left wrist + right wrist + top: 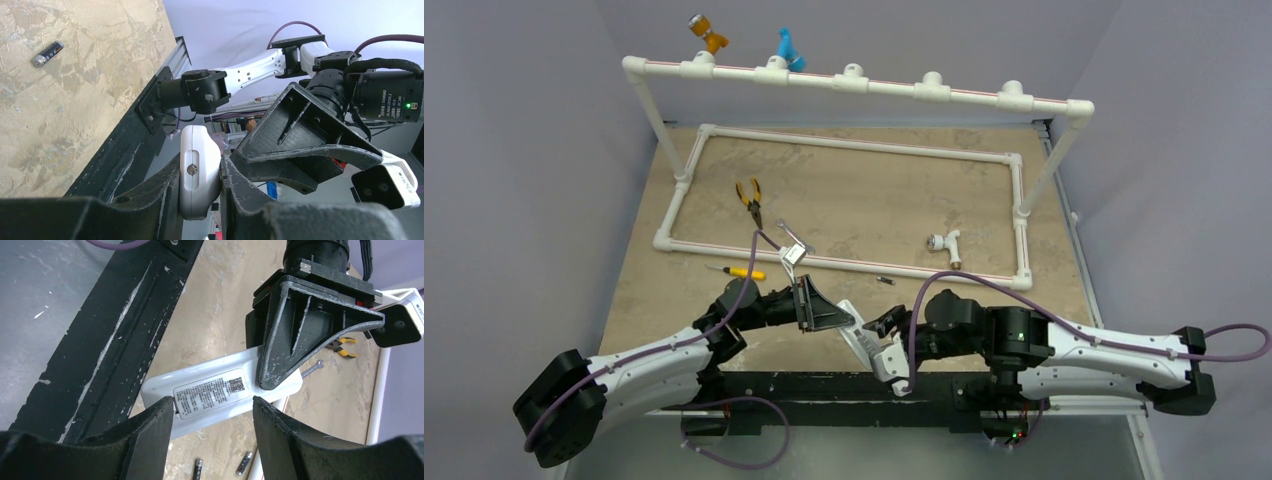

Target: Load the batteries into the remote control

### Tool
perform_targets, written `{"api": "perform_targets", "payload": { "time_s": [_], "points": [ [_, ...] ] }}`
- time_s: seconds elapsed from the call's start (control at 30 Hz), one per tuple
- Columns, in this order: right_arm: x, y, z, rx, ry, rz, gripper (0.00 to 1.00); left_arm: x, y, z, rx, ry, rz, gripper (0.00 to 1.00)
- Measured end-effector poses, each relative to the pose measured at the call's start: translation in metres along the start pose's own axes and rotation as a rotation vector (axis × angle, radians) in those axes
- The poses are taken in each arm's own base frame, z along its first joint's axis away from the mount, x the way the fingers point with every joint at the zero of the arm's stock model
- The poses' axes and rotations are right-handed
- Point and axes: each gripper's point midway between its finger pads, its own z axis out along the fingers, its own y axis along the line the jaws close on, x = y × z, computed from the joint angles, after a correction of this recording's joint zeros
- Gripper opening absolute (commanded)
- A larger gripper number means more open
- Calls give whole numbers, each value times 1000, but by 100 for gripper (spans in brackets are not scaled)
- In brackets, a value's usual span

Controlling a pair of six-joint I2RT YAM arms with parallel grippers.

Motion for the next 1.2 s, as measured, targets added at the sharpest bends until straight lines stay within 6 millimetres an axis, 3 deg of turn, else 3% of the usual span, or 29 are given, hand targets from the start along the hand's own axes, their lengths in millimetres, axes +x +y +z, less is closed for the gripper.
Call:
{"api": "perform_targets", "payload": {
  "time_s": [0.67,1.2],
  "points": [
    [6,6,5,-32,25,5,60,1,3,0,-13,1,-7,0],
    [14,-5,7,35,57,-22,59,-5,9,1,-36,-29,-11,0]
  ]
}}
